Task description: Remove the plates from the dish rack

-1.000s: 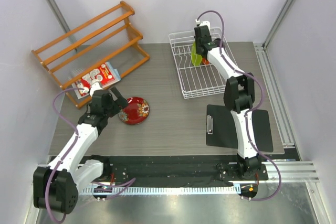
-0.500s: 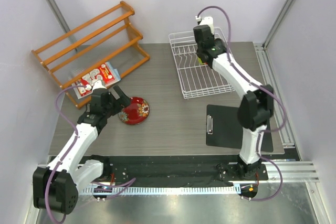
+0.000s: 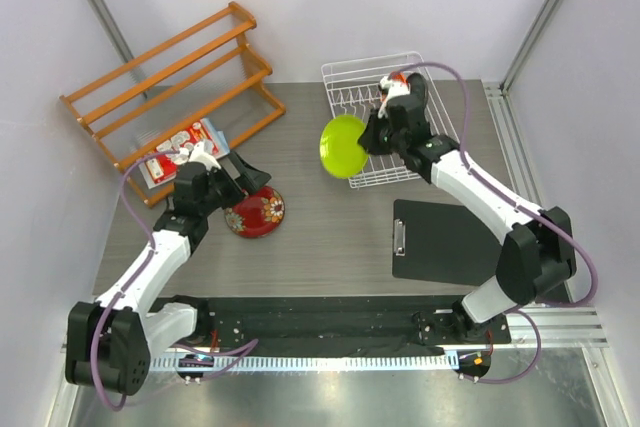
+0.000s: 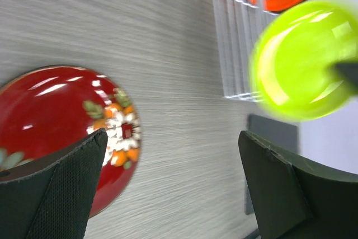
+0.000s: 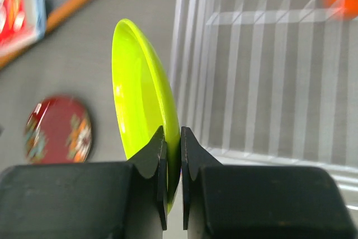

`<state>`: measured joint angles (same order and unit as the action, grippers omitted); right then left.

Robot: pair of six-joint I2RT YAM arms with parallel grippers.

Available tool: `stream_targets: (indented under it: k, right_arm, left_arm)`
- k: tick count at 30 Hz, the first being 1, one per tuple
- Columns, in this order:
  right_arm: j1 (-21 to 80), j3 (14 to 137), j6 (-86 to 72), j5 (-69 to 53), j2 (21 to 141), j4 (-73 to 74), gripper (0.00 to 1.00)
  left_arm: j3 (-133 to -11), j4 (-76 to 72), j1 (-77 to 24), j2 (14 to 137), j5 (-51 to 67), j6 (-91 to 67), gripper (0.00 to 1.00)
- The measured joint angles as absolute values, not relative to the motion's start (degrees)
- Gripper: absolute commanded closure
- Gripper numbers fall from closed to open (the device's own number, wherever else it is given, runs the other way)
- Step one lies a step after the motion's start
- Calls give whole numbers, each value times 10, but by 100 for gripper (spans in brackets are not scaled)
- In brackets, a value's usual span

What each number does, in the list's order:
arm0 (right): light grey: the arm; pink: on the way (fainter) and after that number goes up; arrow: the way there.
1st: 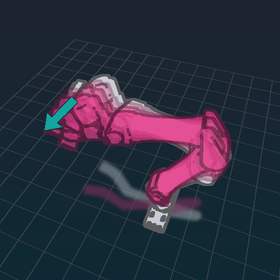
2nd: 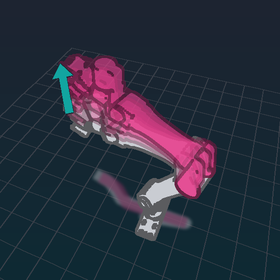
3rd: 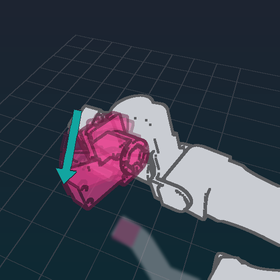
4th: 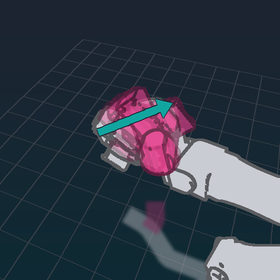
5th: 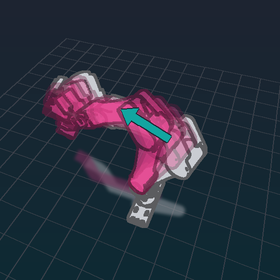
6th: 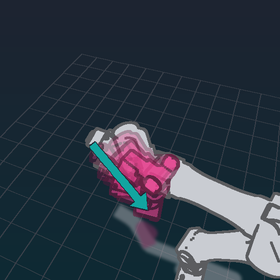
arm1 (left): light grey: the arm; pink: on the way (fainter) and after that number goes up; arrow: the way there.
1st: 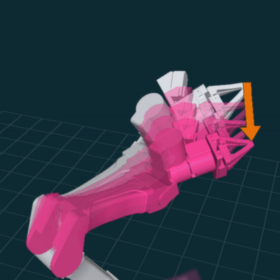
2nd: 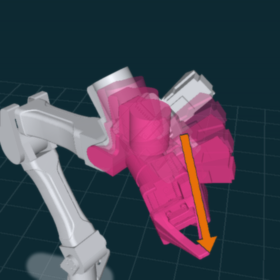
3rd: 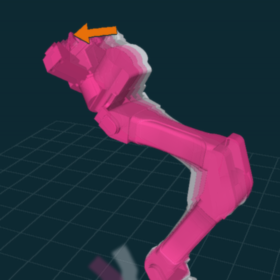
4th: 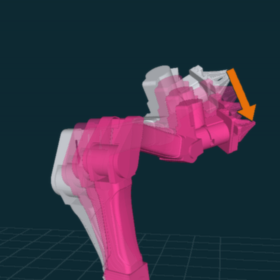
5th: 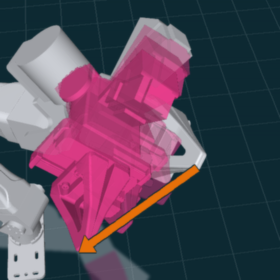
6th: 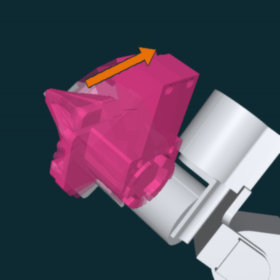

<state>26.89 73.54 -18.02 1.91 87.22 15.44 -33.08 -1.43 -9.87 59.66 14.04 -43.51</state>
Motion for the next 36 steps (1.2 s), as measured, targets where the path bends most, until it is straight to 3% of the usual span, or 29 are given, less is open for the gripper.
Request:
stream_targets:
  k: [11,14,20,23,26,27,33,34,35,36]
  right_arm:
    - [296,596,-354,-231,890,-30,99]
    - [300,586,-405,-273,908,-102,99]
    - [304,576,-473,-322,939,-195,99]
    - [304,569,-497,-334,950,-223,99]
    - [305,564,-510,-336,955,-236,99]
    - [306,563,-512,-337,957,-237,99]
    - [306,563,-515,-349,976,-273,94]
    - [306,563,-516,-350,978,-275,77]
    - [306,563,-516,-351,979,-277,67]
    - [306,563,-518,-352,979,-278,62]
  left_arm:
    - [-297,-124,-110,629,210,-479,2]
    - [-290,-138,-113,630,213,-484,6]
    - [-277,-178,-122,628,211,-504,37]
    - [-277,-194,-125,625,211,-510,60]
    - [-277,-208,-131,622,215,-514,87]
    - [-277,-213,-132,621,217,-515,100]
    - [-277,-221,-131,620,215,-546,100]
    - [-277,-220,-131,620,214,-547,100]
    - [-277,-220,-131,620,212,-548,100]
    - [-276,-218,-131,620,209,-548,100]
